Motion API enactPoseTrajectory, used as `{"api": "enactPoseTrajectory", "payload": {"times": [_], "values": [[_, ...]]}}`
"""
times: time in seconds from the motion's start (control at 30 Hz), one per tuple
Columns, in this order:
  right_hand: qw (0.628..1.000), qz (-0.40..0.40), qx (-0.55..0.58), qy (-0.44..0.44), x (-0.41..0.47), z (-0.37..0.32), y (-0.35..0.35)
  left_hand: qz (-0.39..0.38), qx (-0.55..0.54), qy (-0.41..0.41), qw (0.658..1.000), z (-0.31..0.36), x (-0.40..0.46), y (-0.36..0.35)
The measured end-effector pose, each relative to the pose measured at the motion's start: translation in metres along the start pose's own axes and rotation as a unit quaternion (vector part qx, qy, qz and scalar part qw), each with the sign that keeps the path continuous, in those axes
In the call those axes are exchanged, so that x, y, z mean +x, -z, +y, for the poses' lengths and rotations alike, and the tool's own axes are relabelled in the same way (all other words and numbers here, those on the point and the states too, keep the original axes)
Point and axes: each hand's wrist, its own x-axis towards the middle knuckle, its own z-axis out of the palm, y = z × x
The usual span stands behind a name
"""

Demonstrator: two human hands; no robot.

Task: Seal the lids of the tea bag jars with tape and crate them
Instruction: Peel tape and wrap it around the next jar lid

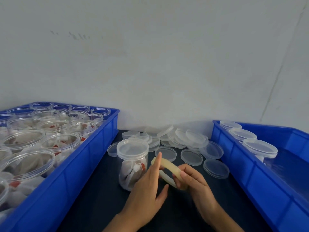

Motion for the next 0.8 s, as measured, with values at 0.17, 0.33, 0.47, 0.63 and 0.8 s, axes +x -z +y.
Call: {"api": "enactPoseTrajectory", "payload": {"times": [0.17,0.33,0.47,0.63,0.8], "values": [[0.999,-0.026,-0.045,-0.006,0.001,-0.004,-0.016,-0.01,-0.019,-0.048,0.999,0.0,0.001,-0.001],[0.999,-0.024,-0.034,0.013,0.001,-0.002,-0.02,0.069,-0.009,-0.064,0.996,0.004,0.003,0.004],[0.998,-0.056,-0.006,-0.012,-0.002,-0.004,-0.019,0.167,-0.019,-0.12,0.979,0.014,0.005,0.01],[0.993,-0.111,-0.019,-0.02,-0.004,-0.002,-0.02,0.146,-0.043,-0.146,0.978,0.018,0.004,0.006],[0.983,-0.121,-0.135,0.006,-0.005,-0.001,-0.025,0.17,-0.064,-0.113,0.977,0.014,0.005,0.008]]}}
